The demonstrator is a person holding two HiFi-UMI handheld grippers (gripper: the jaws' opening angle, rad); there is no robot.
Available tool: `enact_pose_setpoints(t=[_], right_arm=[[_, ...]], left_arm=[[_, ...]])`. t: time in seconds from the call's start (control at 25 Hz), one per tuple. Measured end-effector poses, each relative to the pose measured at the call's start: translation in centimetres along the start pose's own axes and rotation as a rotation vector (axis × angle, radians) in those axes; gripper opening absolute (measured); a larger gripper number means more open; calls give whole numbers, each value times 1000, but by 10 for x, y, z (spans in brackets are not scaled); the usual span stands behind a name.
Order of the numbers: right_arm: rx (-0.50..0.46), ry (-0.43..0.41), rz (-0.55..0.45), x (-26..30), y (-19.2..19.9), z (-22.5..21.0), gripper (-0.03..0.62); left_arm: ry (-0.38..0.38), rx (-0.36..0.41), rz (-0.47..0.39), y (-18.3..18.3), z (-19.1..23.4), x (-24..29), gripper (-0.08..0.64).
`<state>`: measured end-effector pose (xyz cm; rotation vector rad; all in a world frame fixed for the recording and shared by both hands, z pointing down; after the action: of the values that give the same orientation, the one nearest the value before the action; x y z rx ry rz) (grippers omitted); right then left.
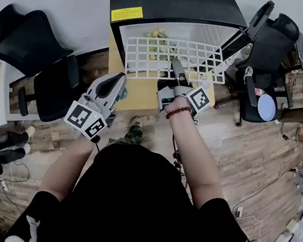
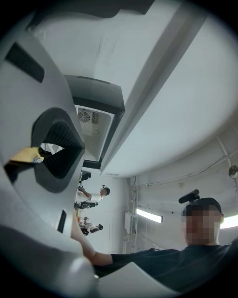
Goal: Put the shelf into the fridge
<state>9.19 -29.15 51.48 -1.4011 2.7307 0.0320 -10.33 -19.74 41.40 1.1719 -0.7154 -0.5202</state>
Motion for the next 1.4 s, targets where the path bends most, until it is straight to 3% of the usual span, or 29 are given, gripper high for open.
enact_pose_setpoints(t=[0.2, 1.12, 1.4], right_arm=[[-46, -7, 35, 3, -3, 5, 37], [-71, -15, 75, 12, -4, 10, 37], [-35, -21, 78, 21, -10, 9, 35]], left_arm=[[0, -6, 3, 3, 1, -2, 20], [24, 0, 25, 12, -4, -4, 20], [16, -11, 28, 14, -2, -7, 19]])
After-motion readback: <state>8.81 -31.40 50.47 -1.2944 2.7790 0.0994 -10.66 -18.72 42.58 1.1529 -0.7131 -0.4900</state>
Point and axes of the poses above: the fingertips, and each gripper's own axes: x forward along the fingers, z to its left, y out of its underside, the point moved 3 cm from there along -x, backward along the fingers, and after that the axes turned 13 degrees about z, right-handed, at the moved point
